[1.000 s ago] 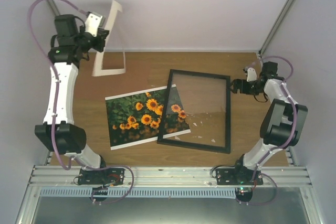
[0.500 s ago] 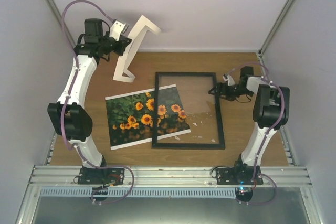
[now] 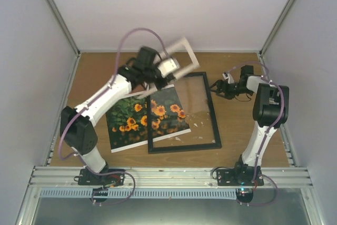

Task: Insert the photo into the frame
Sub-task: Move the photo frame to the center of the board, then place the photo frame item in the photo frame.

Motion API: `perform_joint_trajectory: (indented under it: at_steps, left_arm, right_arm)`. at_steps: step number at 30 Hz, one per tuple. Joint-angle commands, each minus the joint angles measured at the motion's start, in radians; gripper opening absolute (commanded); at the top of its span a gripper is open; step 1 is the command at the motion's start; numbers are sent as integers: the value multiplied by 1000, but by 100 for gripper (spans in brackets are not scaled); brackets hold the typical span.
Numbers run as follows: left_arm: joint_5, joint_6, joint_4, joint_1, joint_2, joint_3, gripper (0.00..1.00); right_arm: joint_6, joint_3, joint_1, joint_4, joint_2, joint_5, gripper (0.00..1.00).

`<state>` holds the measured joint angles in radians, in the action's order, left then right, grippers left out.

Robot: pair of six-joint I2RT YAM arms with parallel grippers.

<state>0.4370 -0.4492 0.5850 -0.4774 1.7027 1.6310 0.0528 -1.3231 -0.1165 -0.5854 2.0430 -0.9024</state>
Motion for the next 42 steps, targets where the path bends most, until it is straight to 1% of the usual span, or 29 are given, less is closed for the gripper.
perform_joint_trajectory:
  at_steps: [1,5,8,14,20,22,26,28,31,33,36,42]
  left_arm:
    - [-95,6,-53,-177,-83,-202,0]
    - [-143,57,-115,-319,-99,-352,0]
    - [-144,122,-102,-367,-67,-369,0]
    - [-104,253,-39,-417,-16,-342,0]
    - [41,345,-15,-423,12,-332,0]
    - [49,370,2,-426,33,-313,0]
    - [55,372,5,-426,58,-302,0]
    - [85,378,-5,-427,44,-306,0]
    - [93,362,-13,-436,31,-310,0]
    - [69,341,-16,-440,40,-307,0]
    - [-10,301,-17,-431,64,-298,0]
    - [-35,251,-29,-402,93,-295,0]
  right_arm:
    - [-26,9,-80,-25,-48,0,89]
    - [-46,38,-106,-42,-68,9,87]
    - [-48,68,-107,-34,-100,9,86]
    - [-82,81,-109,-34,-125,13,85]
    - [-93,102,-108,-26,-133,4,83]
    - [-101,109,-109,-27,-136,1,83]
    - [-116,108,-109,-37,-135,-1,83]
    - [-124,108,-109,-41,-136,1,82]
    - [-132,108,-109,-44,-133,-1,83]
    - [-130,109,-108,-42,-128,-3,82]
    - [-128,110,-109,-38,-123,-9,82]
    - [-125,114,-109,-34,-123,-10,82]
